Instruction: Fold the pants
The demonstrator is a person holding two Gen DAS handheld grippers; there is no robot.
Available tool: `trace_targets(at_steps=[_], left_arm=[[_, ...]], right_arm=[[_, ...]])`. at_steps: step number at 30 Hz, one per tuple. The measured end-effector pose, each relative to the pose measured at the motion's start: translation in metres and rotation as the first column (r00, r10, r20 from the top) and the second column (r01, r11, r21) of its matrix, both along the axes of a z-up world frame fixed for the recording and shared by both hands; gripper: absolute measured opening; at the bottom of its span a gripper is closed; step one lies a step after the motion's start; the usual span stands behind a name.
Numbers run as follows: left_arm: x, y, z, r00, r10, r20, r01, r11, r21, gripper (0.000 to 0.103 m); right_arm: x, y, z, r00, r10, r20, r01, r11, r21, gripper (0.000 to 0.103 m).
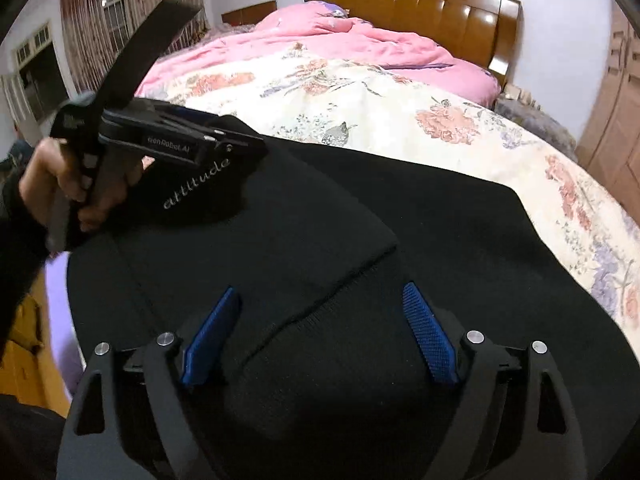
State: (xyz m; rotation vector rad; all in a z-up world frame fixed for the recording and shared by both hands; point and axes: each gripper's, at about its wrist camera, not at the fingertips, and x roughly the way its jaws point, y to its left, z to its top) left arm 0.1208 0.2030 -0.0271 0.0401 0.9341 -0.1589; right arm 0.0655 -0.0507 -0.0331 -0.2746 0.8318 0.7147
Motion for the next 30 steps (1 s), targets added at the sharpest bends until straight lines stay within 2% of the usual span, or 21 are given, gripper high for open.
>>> trace_targets(at_steps=[4, 6, 8, 10, 12, 14, 17, 20, 23, 24, 25, 27, 30], left_arm=[[-0.028, -0.023, 0.027, 0.993, -0.013, 0.121, -0.002, 0.992, 0.123, 0.101], [-0.045, -0.033, 0.038, 0.989, -0.033, 0.145, 0.014, 0.991, 0.130, 0.101], [-0.057, -0.039, 0.038, 0.987, -0.037, 0.159, 0.015, 0.991, 0.136, 0.101], [-0.064, -0.050, 0.020, 0.989, -0.063, 0.132, 0.039, 0.983, 0.180, 0.101], [-0.064, -0.058, -0.003, 0.993, -0.059, 0.102, 0.033, 0.971, 0.237, 0.102], [-0.067, -0.057, 0.001, 0.991, -0.050, 0.122, 0.021, 0.972, 0.233, 0.102], [-0.071, -0.061, 0.008, 0.992, -0.023, 0.125, -0.015, 0.957, 0.290, 0.101], [-0.087, -0.076, 0.016, 0.990, -0.047, 0.131, 0.009, 0.960, 0.281, 0.101], [-0.097, -0.096, 0.005, 0.991, -0.077, 0.110, 0.040, 0.952, 0.304, 0.102], [-0.097, -0.100, 0.000, 0.992, -0.073, 0.105, 0.036, 0.947, 0.320, 0.102], [-0.100, -0.103, -0.001, 0.989, -0.050, 0.136, 0.002, 0.943, 0.334, 0.102], [-0.100, -0.105, -0.001, 0.992, -0.032, 0.122, -0.011, 0.943, 0.333, 0.101], [-0.104, -0.109, 0.012, 0.992, -0.026, 0.122, -0.016, 0.944, 0.329, 0.101]], right_arm=[[-0.011, -0.007, 0.015, 0.998, -0.052, 0.025, 0.051, 0.998, 0.023, 0.080], [-0.022, -0.015, 0.026, 0.999, -0.049, 0.021, 0.048, 0.997, 0.060, 0.080], [-0.033, -0.018, 0.028, 0.999, -0.037, 0.017, 0.036, 0.997, 0.064, 0.082], [-0.042, -0.018, 0.013, 1.000, -0.022, 0.006, 0.022, 1.000, 0.012, 0.083], [-0.044, -0.024, 0.004, 0.999, -0.039, -0.014, 0.039, 0.998, 0.051, 0.085], [-0.043, -0.028, 0.007, 0.998, -0.056, -0.035, 0.058, 0.996, 0.068, 0.085], [-0.054, -0.033, 0.021, 0.997, -0.071, 0.017, 0.070, 0.995, 0.065, 0.085], [-0.066, -0.045, 0.025, 0.996, -0.077, 0.036, 0.074, 0.994, 0.076, 0.088], [-0.071, -0.056, 0.006, 0.995, -0.096, -0.024, 0.097, 0.992, 0.077, 0.088], [-0.073, -0.063, 0.000, 0.993, -0.103, -0.053, 0.108, 0.988, 0.107, 0.088], [-0.074, -0.069, -0.004, 0.990, -0.122, -0.078, 0.130, 0.986, 0.107, 0.088], [-0.083, -0.080, -0.001, 0.986, -0.159, -0.049, 0.163, 0.981, 0.105, 0.088], [-0.095, -0.104, 0.015, 0.980, -0.198, -0.006, 0.195, 0.964, 0.179, 0.088]])
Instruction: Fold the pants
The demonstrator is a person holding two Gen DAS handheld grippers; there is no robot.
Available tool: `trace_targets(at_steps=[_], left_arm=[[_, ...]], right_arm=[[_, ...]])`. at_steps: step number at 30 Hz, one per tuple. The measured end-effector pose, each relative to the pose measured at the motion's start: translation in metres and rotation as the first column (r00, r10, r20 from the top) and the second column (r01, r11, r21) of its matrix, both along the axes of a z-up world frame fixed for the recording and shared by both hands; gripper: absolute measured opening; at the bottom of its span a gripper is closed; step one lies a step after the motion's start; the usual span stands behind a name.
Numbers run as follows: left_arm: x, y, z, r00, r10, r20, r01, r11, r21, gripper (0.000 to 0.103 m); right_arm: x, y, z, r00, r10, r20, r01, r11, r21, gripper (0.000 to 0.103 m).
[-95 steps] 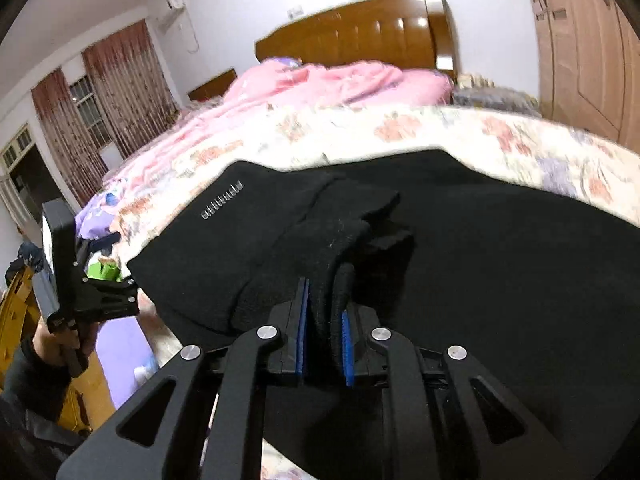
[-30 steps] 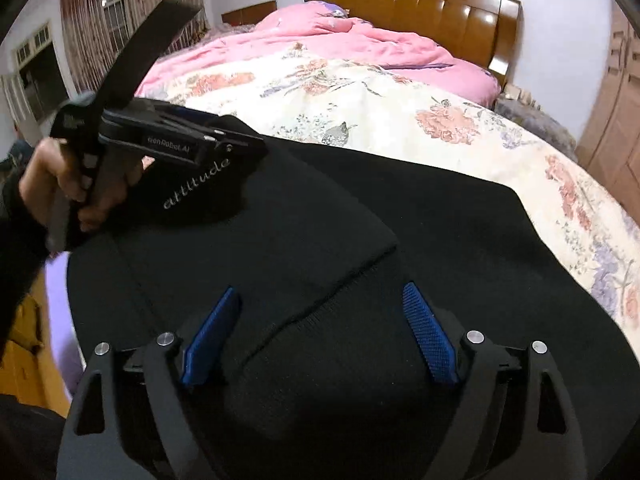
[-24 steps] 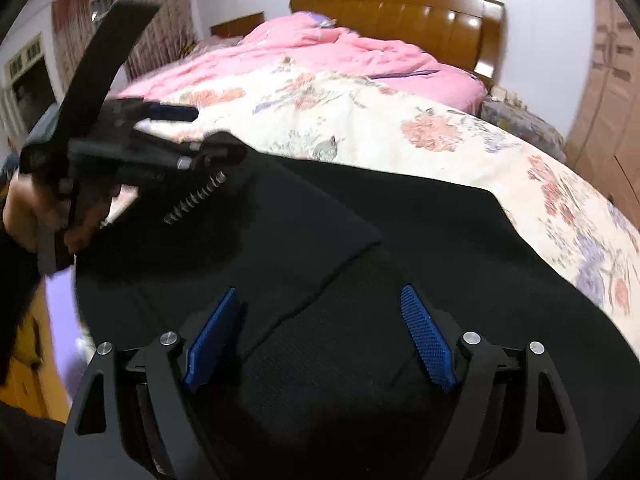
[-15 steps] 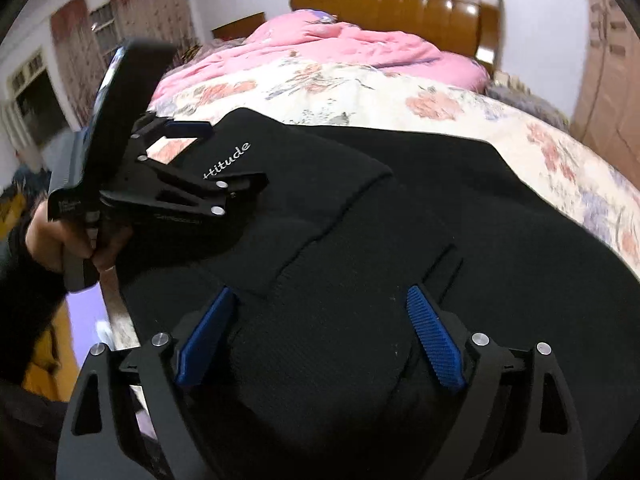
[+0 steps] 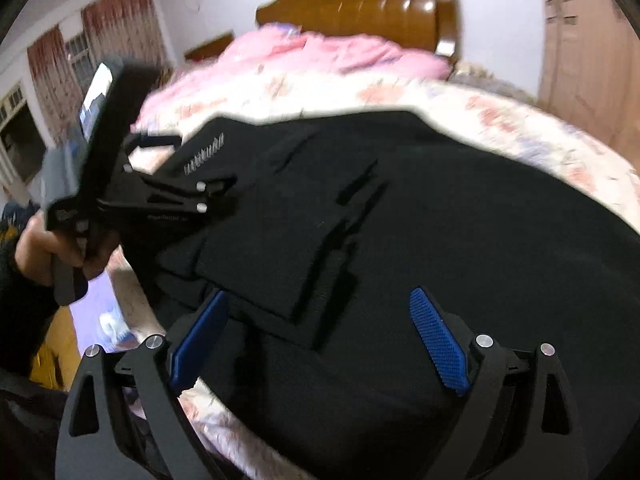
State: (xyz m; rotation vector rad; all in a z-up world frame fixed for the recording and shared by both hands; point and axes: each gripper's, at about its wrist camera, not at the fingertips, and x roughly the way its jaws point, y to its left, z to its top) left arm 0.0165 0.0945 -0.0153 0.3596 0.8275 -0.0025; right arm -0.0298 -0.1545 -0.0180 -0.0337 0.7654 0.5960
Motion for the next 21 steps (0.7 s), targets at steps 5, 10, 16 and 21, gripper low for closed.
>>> trace_targets(at_steps=[5, 10, 16, 21], left_arm=[[-0.016, -0.041, 0.018, 0.994, -0.095, 0.044, 0.094, 0.995, 0.035, 0.101], [-0.023, -0.088, 0.020, 0.980, -0.195, 0.045, 0.193, 0.980, 0.048, 0.101], [-0.027, -0.144, 0.015, 0.948, -0.315, 0.035, 0.313, 0.948, 0.058, 0.101], [-0.026, -0.177, 0.006, 0.925, -0.379, 0.015, 0.377, 0.924, 0.061, 0.101]], right_arm=[[-0.022, -0.051, 0.013, 0.991, -0.127, 0.046, 0.123, 0.990, 0.067, 0.088], [-0.054, -0.101, 0.012, 0.963, -0.266, 0.054, 0.258, 0.959, 0.119, 0.088], [-0.087, -0.159, 0.002, 0.907, -0.421, 0.016, 0.412, 0.893, 0.180, 0.089], [-0.094, -0.205, -0.012, 0.834, -0.548, -0.062, 0.545, 0.803, 0.242, 0.090]])
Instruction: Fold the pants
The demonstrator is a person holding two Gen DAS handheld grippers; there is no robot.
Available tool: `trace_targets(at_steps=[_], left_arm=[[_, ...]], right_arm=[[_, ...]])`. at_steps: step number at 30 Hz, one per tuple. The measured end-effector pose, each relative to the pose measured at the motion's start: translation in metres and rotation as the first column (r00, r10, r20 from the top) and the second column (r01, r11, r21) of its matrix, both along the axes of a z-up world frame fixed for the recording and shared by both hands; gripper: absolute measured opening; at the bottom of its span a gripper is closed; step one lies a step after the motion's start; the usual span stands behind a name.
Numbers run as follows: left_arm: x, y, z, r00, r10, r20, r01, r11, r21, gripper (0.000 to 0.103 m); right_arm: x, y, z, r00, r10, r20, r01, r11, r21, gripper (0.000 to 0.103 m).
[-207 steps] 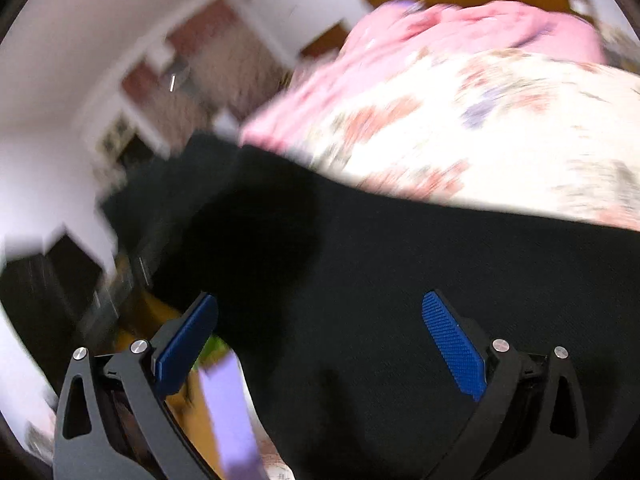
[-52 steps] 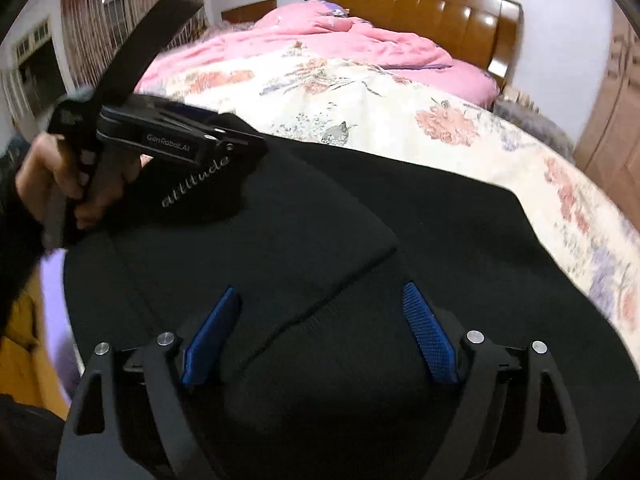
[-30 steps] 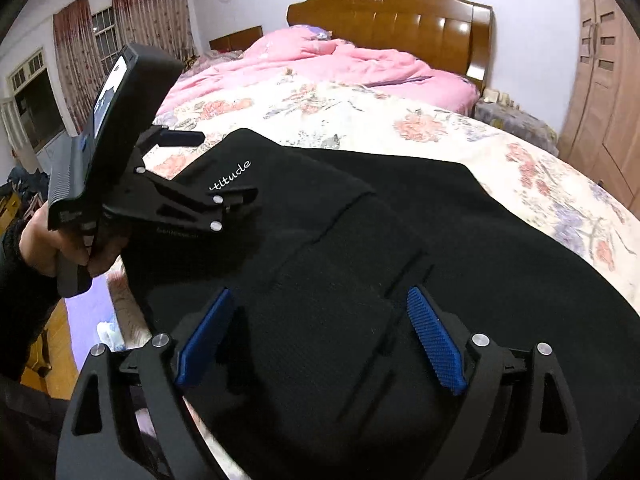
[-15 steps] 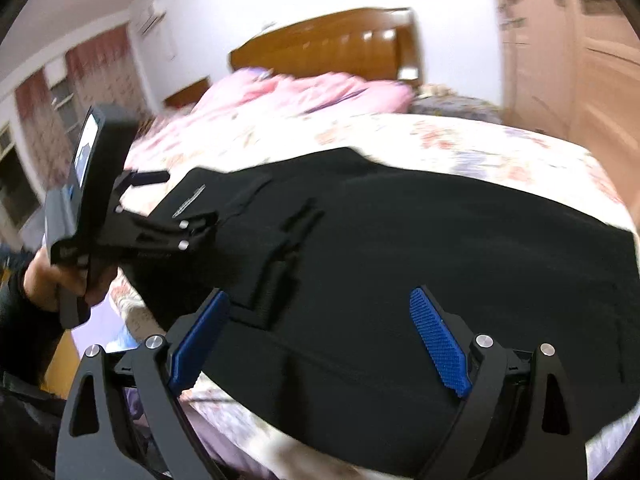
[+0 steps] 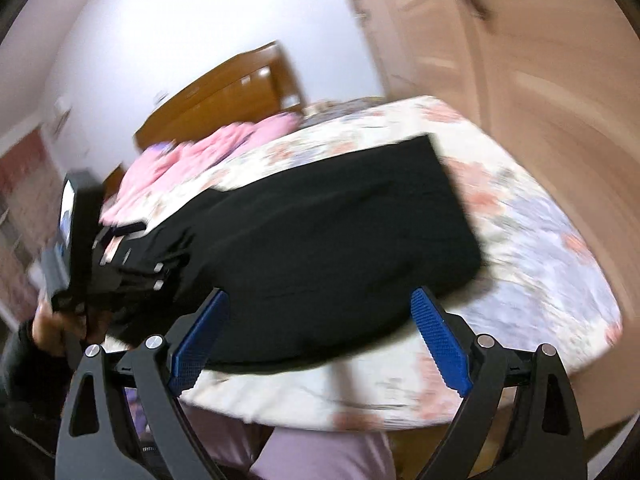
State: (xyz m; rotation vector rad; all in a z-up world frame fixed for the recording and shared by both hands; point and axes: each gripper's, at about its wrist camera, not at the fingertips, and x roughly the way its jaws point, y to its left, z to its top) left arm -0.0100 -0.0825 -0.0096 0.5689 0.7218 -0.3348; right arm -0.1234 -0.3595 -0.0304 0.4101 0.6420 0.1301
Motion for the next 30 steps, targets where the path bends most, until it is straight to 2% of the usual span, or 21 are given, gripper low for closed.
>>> trace_targets(at_steps=[5, 13, 16, 20, 23, 26, 28, 30], left_arm=[[0.008, -0.014, -0.020, 0.997, -0.024, -0.076, 0.021, 0.999, -0.030, 0.101], [0.013, -0.006, -0.031, 0.984, -0.015, -0.178, -0.008, 0.991, -0.133, 0.102], [0.013, -0.003, -0.033, 0.983, -0.024, -0.183, -0.004, 0.988, -0.155, 0.102], [0.013, -0.001, -0.034, 0.983, -0.032, -0.181, 0.002, 0.987, -0.162, 0.102], [0.014, 0.000, -0.035, 0.982, -0.034, -0.184, 0.002, 0.985, -0.170, 0.102], [0.015, 0.002, -0.036, 0.982, -0.040, -0.185, 0.008, 0.985, -0.174, 0.102], [0.016, 0.002, -0.037, 0.982, -0.045, -0.182, 0.012, 0.984, -0.180, 0.102], [0.016, 0.002, -0.038, 0.983, -0.048, -0.179, 0.015, 0.983, -0.182, 0.102]], right_arm=[[0.004, -0.032, -0.019, 0.997, -0.062, -0.042, 0.068, 0.988, 0.136, 0.090], [0.023, -0.042, -0.028, 0.996, -0.066, -0.058, 0.078, 0.971, 0.226, 0.090], [0.040, -0.039, -0.035, 0.990, -0.048, -0.129, 0.079, 0.967, 0.242, 0.090], [0.048, -0.036, -0.036, 0.990, -0.008, -0.144, 0.049, 0.958, 0.281, 0.085], [0.054, -0.034, -0.034, 0.986, -0.010, -0.167, 0.054, 0.963, 0.264, 0.086], [0.057, -0.039, -0.034, 0.976, -0.023, -0.214, 0.088, 0.950, 0.300, 0.083], [0.057, -0.036, -0.031, 0.973, -0.021, -0.231, 0.085, 0.959, 0.270, 0.082], [0.057, -0.031, -0.030, 0.972, -0.056, -0.228, 0.105, 0.972, 0.212, 0.072]])
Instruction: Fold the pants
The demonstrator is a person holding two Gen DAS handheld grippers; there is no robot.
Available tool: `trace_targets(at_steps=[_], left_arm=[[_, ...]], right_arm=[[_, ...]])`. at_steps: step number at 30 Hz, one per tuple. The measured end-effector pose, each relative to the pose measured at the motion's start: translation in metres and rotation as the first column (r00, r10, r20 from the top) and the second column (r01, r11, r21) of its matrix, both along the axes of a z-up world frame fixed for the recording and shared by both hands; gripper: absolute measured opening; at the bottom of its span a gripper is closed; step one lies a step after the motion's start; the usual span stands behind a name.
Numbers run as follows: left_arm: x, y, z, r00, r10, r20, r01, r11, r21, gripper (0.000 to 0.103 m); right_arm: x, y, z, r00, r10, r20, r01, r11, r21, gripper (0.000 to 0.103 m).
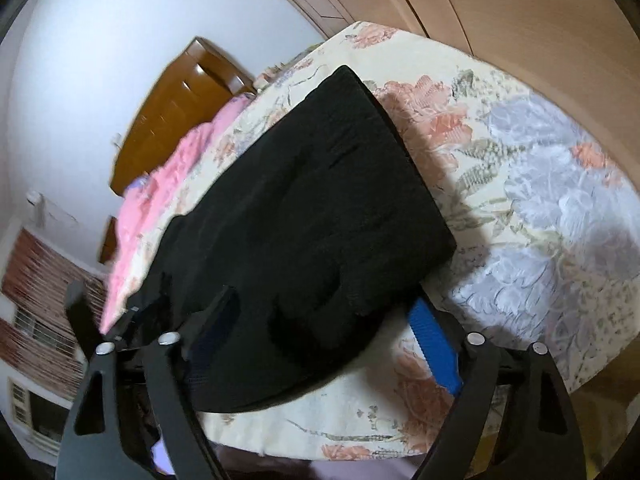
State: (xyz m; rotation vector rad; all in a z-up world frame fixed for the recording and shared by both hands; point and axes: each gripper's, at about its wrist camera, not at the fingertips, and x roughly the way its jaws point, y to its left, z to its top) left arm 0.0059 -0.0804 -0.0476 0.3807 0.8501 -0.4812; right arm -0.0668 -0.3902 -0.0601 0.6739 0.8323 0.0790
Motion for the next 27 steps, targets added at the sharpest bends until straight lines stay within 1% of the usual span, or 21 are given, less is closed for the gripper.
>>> trace_targets(at_steps=[1, 2, 3, 4, 5, 6, 8, 9, 11, 12, 13, 15, 16, 17, 18, 21, 22, 24, 25, 26, 27], left_arm=[[0.000, 0.000, 0.000, 1.000, -0.002, -0.003, 0.002, 1.000, 0.001, 0.102], [0.001, 0.000, 0.002, 1.000, -0.005, -0.009, 0.005, 1.000, 0.003, 0.102], [0.002, 0.000, 0.004, 1.000, -0.006, -0.019, 0.006, 1.000, 0.004, 0.101], [0.002, -0.001, 0.009, 0.999, -0.005, -0.035, 0.005, 1.000, 0.002, 0.101], [0.004, 0.000, 0.014, 0.999, -0.009, -0.042, 0.009, 1.000, -0.002, 0.101], [0.004, -0.001, 0.021, 0.999, -0.017, -0.040, 0.016, 1.000, -0.007, 0.101], [0.008, -0.007, 0.048, 0.999, -0.044, -0.010, 0.044, 0.999, -0.025, 0.101], [0.010, -0.010, 0.057, 0.999, -0.053, -0.003, 0.053, 0.998, -0.033, 0.101], [0.018, -0.024, 0.086, 0.996, -0.091, 0.004, 0.092, 0.992, -0.081, 0.101], [0.023, -0.032, 0.098, 0.993, -0.115, -0.004, 0.114, 0.987, -0.110, 0.101], [0.031, -0.046, 0.113, 0.988, -0.149, -0.027, 0.144, 0.980, -0.138, 0.101], [0.038, -0.077, 0.130, 0.974, -0.211, -0.078, 0.199, 0.970, -0.138, 0.101], [0.039, -0.105, 0.137, 0.953, -0.278, -0.122, 0.264, 0.957, -0.123, 0.101], [0.039, -0.126, 0.140, 0.933, -0.325, -0.153, 0.311, 0.944, -0.106, 0.101], [0.036, -0.157, 0.140, 0.911, -0.370, -0.183, 0.365, 0.929, -0.062, 0.101], [0.022, -0.215, 0.122, 0.882, -0.417, -0.219, 0.439, 0.897, 0.060, 0.101], [0.021, -0.238, 0.110, 0.871, -0.421, -0.251, 0.461, 0.879, 0.124, 0.101], [0.016, -0.263, 0.089, 0.861, -0.417, -0.290, 0.484, 0.848, 0.217, 0.101], [0.015, -0.277, 0.076, 0.857, -0.416, -0.305, 0.499, 0.817, 0.288, 0.101], [0.016, -0.280, 0.063, 0.861, -0.404, -0.310, 0.497, 0.796, 0.344, 0.101], [0.019, -0.285, 0.050, 0.870, -0.376, -0.318, 0.484, 0.770, 0.415, 0.101]], right_arm=[[-0.003, -0.001, -0.001, 1.000, -0.024, 0.009, 0.024, 1.000, -0.011, 0.059], [-0.009, -0.006, -0.004, 0.998, -0.055, 0.037, 0.054, 0.998, 0.029, 0.050], [-0.013, -0.009, -0.005, 0.996, -0.068, 0.064, 0.065, 0.996, 0.058, 0.046], [-0.020, -0.010, -0.003, 0.991, -0.080, 0.109, 0.073, 0.995, 0.066, 0.039], [-0.024, -0.006, 0.003, 0.987, -0.075, 0.144, 0.071, 0.997, 0.032, 0.036], [-0.029, 0.005, 0.014, 0.977, -0.058, 0.203, 0.070, 0.996, -0.049, 0.035], [-0.033, 0.023, 0.029, 0.965, -0.028, 0.261, 0.073, 0.984, -0.163, 0.033], [-0.034, 0.038, 0.038, 0.957, -0.001, 0.290, 0.076, 0.966, -0.248, 0.032], [-0.034, 0.065, 0.050, 0.946, 0.047, 0.321, 0.083, 0.922, -0.379, 0.032], [-0.035, 0.073, 0.052, 0.943, 0.066, 0.325, 0.083, 0.903, -0.422, 0.032], [-0.034, 0.081, 0.053, 0.941, 0.081, 0.328, 0.084, 0.883, -0.461, 0.031], [-0.033, 0.087, 0.052, 0.940, 0.087, 0.330, 0.093, 0.865, -0.492, 0.031], [-0.032, 0.089, 0.051, 0.941, 0.086, 0.328, 0.098, 0.857, -0.506, 0.031], [-0.032, 0.089, 0.050, 0.941, 0.087, 0.328, 0.101, 0.850, -0.516, 0.031], [-0.033, 0.091, 0.048, 0.941, 0.085, 0.328, 0.107, 0.843, -0.528, 0.031], [-0.034, 0.093, 0.047, 0.942, 0.084, 0.325, 0.116, 0.828, -0.549, 0.031], [-0.034, 0.095, 0.047, 0.941, 0.089, 0.326, 0.116, 0.820, -0.560, 0.031], [-0.033, 0.100, 0.048, 0.939, 0.098, 0.331, 0.119, 0.807, -0.578, 0.031], [-0.033, 0.101, 0.047, 0.937, 0.102, 0.333, 0.121, 0.801, -0.586, 0.031], [-0.033, 0.103, 0.047, 0.936, 0.105, 0.336, 0.123, 0.797, -0.592, 0.031], [-0.033, 0.104, 0.046, 0.935, 0.110, 0.337, 0.122, 0.792, -0.598, 0.031]])
